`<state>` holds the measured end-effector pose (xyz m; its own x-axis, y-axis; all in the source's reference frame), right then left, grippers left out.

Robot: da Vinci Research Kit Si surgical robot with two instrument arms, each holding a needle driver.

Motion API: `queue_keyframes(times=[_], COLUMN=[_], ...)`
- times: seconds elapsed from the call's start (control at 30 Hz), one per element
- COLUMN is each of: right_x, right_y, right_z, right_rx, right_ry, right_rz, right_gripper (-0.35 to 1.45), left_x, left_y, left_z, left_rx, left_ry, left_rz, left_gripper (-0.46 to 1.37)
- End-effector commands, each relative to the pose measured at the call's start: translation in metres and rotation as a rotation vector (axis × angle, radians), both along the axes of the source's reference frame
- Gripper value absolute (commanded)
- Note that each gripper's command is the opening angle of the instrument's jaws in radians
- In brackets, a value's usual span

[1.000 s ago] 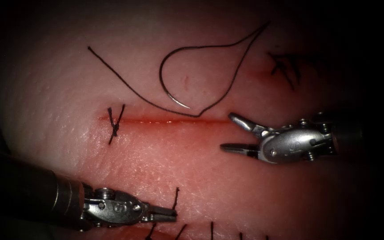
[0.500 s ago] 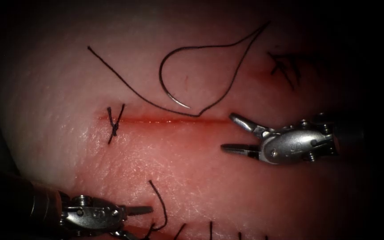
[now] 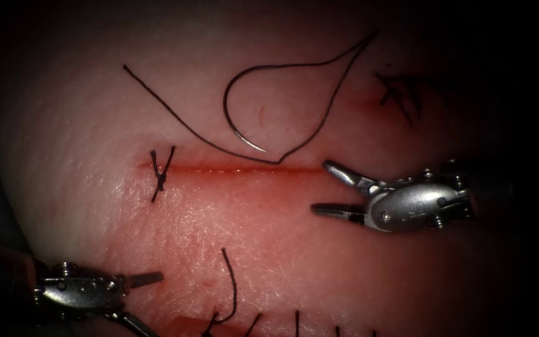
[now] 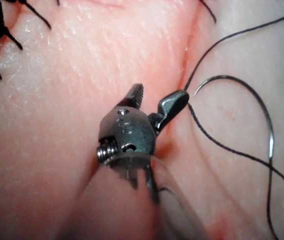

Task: Wound Closure
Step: Pick up the needle with the left gripper

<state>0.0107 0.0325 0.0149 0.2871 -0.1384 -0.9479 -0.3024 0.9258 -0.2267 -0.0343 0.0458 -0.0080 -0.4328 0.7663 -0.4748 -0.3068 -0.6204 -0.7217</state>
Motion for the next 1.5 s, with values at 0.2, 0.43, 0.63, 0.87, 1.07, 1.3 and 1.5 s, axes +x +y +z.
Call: queue_keyframes(times=[0.2,0.43,0.63,0.87,1.07,1.3,1.5], right_x=[-0.0004,-0.0006,-0.0007,-0.0007,-0.0006,-0.0007,-0.0007], right_y=[0.0006,0.0011,0.0018,0.0019,0.002,0.002,0.0018], right_z=[-0.0003,-0.0005,-0.0008,-0.0008,-0.0008,-0.0008,-0.0008], right_rx=[0.034,0.059,0.093,0.198,0.259,0.261,0.261], right_ry=[-0.006,-0.002,-0.004,-0.01,-0.036,-0.04,-0.042], right_rz=[-0.031,-0.044,-0.051,-0.055,-0.067,-0.071,-0.073], right_gripper=[1.24,1.18,1.18,1.05,1.01,1.01,1.01], left_x=[-0.0002,-0.0006,-0.0006,-0.001,-0.0012,-0.002,-0.0036], left_y=[0.004,0.0082,0.0105,0.0123,0.0135,0.0144,0.0157], left_z=[-0.003,-0.0063,-0.0082,-0.0091,-0.0093,-0.0088,-0.0083], left_rx=[-0.19,-0.338,-0.417,-0.493,-0.509,-0.53,-0.525], left_ry=[0.005,0.049,0.098,0.142,0.187,0.28,0.383], left_rz=[0.019,0.016,0.031,0.062,0.04,0.055,0.167], left_gripper=[0.75,0.67,0.68,0.86,0.83,0.72,0.68])
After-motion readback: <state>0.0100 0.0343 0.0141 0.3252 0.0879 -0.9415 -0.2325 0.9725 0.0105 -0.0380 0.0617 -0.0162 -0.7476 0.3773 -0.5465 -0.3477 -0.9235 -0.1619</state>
